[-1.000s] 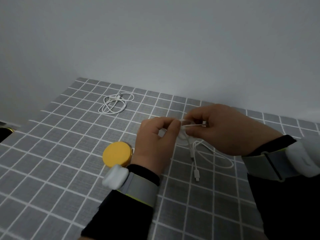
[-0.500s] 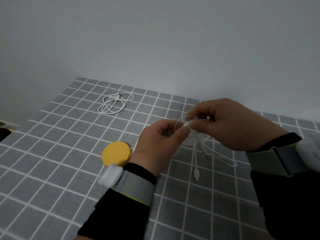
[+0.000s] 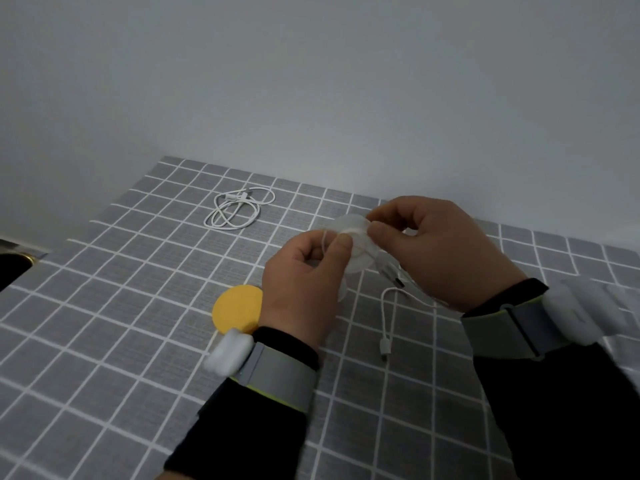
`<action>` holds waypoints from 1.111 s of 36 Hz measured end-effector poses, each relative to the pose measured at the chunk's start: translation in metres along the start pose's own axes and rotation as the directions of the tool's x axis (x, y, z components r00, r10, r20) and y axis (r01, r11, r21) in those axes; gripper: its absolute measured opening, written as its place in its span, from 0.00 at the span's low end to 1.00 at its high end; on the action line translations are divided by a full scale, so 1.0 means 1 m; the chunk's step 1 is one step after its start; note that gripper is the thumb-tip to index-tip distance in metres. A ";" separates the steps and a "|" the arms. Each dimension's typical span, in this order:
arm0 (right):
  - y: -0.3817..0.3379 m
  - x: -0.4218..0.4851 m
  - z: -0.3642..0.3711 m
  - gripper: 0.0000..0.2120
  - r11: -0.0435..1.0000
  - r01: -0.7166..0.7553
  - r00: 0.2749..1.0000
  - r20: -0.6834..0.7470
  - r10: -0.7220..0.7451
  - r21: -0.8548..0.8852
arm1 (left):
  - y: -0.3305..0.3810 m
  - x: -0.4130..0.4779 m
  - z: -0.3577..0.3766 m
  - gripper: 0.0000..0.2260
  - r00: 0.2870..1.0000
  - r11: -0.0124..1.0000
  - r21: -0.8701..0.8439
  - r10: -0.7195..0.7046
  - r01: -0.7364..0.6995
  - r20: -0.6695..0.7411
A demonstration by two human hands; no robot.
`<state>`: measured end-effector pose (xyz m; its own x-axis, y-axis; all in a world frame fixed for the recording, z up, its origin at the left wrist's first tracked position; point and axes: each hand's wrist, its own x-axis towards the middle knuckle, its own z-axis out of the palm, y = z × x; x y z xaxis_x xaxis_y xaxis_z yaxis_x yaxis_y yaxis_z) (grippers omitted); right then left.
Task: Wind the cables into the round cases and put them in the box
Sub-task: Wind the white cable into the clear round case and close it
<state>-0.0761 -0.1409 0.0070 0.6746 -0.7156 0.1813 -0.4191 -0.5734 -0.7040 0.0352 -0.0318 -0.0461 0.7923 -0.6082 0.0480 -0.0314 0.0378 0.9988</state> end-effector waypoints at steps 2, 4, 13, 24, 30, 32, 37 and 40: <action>-0.001 -0.001 0.004 0.05 1.000 -0.020 1.000 -0.002 0.020 0.018 | 0.001 0.003 -0.002 0.06 0.998 1.000 -0.012 -0.012 0.011 -0.058; 0.001 -0.001 0.008 0.04 0.996 -0.049 0.999 -0.003 0.050 0.073 | 0.000 0.006 -0.003 0.08 0.994 0.999 -0.027 -0.021 0.018 -0.110; -0.004 -0.004 0.034 0.06 0.750 -0.307 0.951 0.157 0.267 0.586 | -0.001 0.007 -0.006 0.10 0.985 0.993 -0.101 -0.072 0.056 -0.160; 0.004 0.001 0.016 0.03 0.929 -0.123 0.988 -0.041 0.147 0.349 | 0.001 0.005 0.004 0.07 0.997 0.962 -0.264 -0.070 0.072 0.017; -0.002 -0.003 -0.016 0.04 0.990 0.075 0.997 0.025 -0.072 -0.123 | -0.007 0.002 0.007 0.17 0.977 0.988 -0.112 0.124 -0.106 0.175; -0.003 -0.006 -0.022 0.03 0.972 0.102 0.994 0.070 -0.089 -0.212 | -0.009 0.001 0.008 0.15 0.961 0.988 -0.040 0.152 -0.147 0.229; -0.006 -0.007 -0.027 0.06 0.928 0.131 0.989 0.116 -0.096 -0.348 | -0.012 0.000 0.007 0.07 0.944 0.976 0.070 0.181 -0.207 0.277; -0.006 -0.006 -0.022 0.06 0.923 0.119 0.991 0.094 -0.091 -0.365 | -0.014 0.003 0.008 0.06 0.957 0.983 0.058 0.153 -0.172 0.246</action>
<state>-0.0909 -0.1423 0.0254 0.7640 -0.6199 0.1789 -0.5284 -0.7602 -0.3779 0.0333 -0.0403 -0.0600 0.6039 -0.7712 0.2012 -0.2026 0.0956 0.9746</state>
